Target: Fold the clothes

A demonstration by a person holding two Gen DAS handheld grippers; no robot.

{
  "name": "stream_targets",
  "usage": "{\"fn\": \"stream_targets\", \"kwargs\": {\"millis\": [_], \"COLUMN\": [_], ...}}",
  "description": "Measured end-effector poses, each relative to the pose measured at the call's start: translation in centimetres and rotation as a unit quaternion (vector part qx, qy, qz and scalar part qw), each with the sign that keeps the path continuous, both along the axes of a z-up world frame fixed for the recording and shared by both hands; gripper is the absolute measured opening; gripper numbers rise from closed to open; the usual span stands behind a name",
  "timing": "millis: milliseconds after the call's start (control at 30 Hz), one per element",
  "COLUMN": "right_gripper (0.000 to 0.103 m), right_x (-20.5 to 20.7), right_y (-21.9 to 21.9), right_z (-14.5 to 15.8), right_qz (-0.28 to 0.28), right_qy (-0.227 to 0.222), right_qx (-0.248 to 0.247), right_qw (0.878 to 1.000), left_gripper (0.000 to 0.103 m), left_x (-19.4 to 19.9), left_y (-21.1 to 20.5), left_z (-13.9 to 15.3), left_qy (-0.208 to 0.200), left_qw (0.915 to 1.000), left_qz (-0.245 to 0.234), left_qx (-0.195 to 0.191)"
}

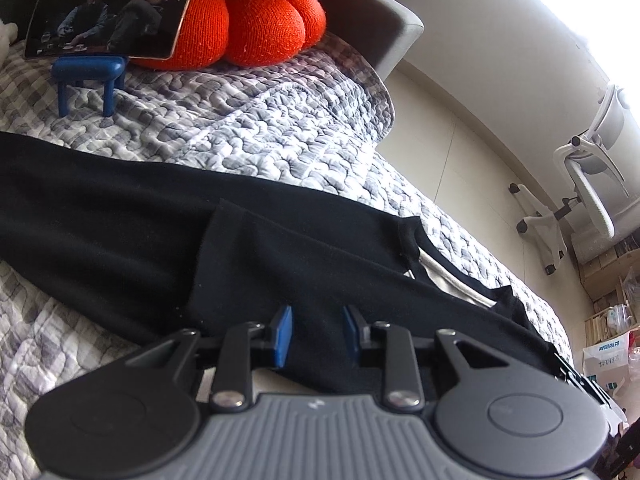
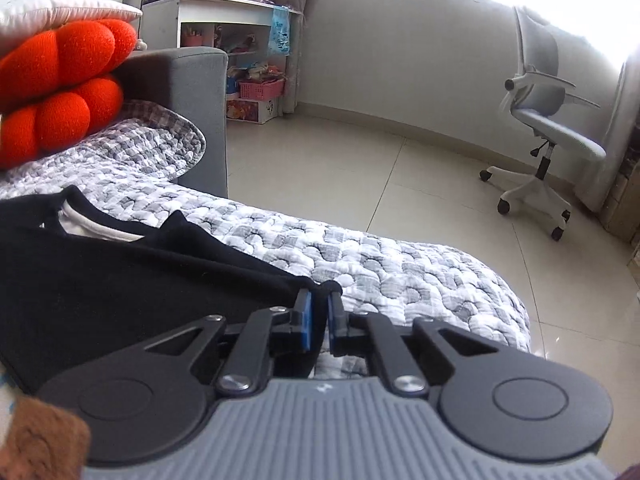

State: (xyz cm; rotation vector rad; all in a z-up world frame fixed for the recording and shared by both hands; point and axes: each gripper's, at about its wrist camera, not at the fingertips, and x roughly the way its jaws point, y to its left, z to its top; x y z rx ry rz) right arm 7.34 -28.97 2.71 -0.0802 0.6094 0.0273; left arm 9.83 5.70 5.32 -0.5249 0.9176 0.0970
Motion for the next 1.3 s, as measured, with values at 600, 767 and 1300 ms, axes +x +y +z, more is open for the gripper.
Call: {"fn": "stream_targets", "kwargs": {"millis": [600,767,1300], "right_gripper": [0.034,0.036,0.038], "right_x": [-7.5,-8.5,-9.8], "right_y": [1.9,1.6,4.7], "right_z": [-0.4,-0.6,0.0], "right_qz": [0.016,0.015,0.081], "right_qy": [0.066,0.055,0.038], "right_qx": [0.051,0.048,-0.011], "right_qw": [0.996,0.997,0.996], "left_gripper": [0.037,0.037,0.037], "left_x": [-2.1,-2.7,-7.8], "left_y": [-0.1,1.8,10.1], "left_z": [0.3,0.2,0.9], "left_qy": [0.000,0.000,-0.052], "left_qw": [0.9997,0.9994,0.9963], "left_qz": [0.005,0.025,0.044], "left_qx": [-0.022,-0.023,-0.052]}}
